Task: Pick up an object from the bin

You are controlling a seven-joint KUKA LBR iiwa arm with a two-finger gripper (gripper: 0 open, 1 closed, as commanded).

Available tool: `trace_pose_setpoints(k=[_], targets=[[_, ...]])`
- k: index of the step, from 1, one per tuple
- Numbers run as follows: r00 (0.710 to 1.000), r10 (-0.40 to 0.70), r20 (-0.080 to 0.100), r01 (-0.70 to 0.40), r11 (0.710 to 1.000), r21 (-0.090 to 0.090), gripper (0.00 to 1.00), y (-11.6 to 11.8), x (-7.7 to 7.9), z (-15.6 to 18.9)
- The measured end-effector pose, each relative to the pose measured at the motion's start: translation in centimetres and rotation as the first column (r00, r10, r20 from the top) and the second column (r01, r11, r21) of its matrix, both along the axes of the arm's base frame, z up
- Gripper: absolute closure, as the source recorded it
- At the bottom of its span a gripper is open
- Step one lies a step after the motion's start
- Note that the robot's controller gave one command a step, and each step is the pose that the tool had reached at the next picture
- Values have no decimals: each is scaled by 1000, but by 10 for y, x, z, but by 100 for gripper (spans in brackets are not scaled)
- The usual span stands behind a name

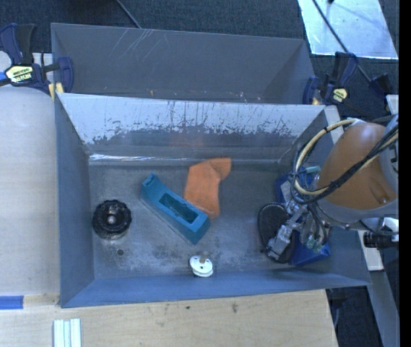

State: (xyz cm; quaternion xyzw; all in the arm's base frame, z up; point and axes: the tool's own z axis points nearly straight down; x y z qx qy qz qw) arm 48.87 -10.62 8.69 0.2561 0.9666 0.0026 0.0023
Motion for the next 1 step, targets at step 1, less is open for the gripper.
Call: trace_pose_setpoints(k=[1], targets=[[1000, 0, 1, 0, 1000, -3, 100, -1, 1, 16]])
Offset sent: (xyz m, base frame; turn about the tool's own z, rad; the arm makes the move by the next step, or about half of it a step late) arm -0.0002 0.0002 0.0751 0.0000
